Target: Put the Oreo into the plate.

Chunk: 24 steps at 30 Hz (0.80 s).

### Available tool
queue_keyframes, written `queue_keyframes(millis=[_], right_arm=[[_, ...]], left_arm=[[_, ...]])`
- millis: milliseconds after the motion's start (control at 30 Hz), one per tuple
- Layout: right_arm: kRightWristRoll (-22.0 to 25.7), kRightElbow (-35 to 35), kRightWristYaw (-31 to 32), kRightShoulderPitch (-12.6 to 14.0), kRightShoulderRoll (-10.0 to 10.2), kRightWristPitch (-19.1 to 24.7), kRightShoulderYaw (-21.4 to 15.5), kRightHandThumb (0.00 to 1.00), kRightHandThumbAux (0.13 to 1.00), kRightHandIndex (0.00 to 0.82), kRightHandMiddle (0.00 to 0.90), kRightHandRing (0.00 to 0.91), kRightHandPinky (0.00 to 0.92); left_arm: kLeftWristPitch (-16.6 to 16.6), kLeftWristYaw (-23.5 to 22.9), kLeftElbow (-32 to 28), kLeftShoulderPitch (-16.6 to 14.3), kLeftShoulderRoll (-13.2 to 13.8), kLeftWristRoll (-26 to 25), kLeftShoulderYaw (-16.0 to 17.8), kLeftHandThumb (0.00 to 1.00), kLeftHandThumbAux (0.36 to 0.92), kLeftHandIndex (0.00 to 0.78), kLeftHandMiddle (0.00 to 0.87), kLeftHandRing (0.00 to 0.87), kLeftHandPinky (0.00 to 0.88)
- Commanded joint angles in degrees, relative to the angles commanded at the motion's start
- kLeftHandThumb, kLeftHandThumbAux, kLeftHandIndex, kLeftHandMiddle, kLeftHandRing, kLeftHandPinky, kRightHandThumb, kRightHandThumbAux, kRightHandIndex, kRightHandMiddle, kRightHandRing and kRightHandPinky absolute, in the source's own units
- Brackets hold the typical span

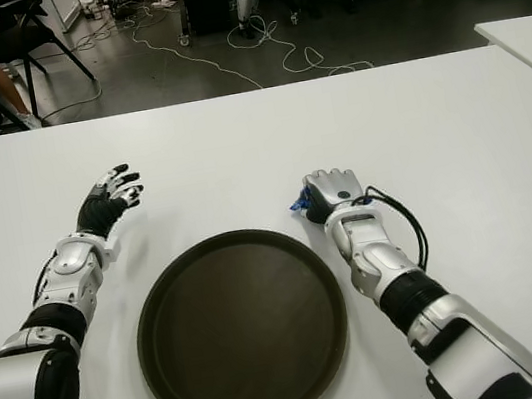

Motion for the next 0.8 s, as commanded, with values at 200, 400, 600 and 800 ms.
queue_keyframes(millis=[200, 400, 600, 800], right_arm=[[0.1, -0.1, 0.6, -0.2, 0.1, 0.6, -0.5, 0.695, 0.733, 0.422, 0.539, 0.556, 0.572], [0.2, 0.0, 0.7, -0.3, 0.2, 0.8, -0.6, 0.694, 0.734, 0.421, 0.527, 0.535, 0.553], [0.3, 0.0, 0.4, -0.4, 0.1, 0.7, -0.6, 0.694, 0.734, 0.422, 0.549, 0.573, 0.589], [0.2, 0.1, 0.1, -0.4, -0.2, 0.3, -0.5, 0.693, 0.734, 0.422, 0.564, 0.586, 0.595]], left_arm=[[0.1, 0.0, 0.0, 0.0, 0.1, 0.1, -0.1, 0.064, 0.723, 0.125, 0.195, 0.193, 0.201], [0.2, 0.2, 0.0, -0.1, 0.1, 0.1, -0.1, 0.052, 0.728, 0.133, 0.203, 0.199, 0.203], [0.2, 0.0, 0.1, -0.1, 0.1, 0.1, -0.1, 0.045, 0.729, 0.130, 0.197, 0.193, 0.190], [0.2, 0.2, 0.1, -0.1, 0.1, 0.2, -0.2, 0.042, 0.731, 0.130, 0.197, 0.193, 0.195]])
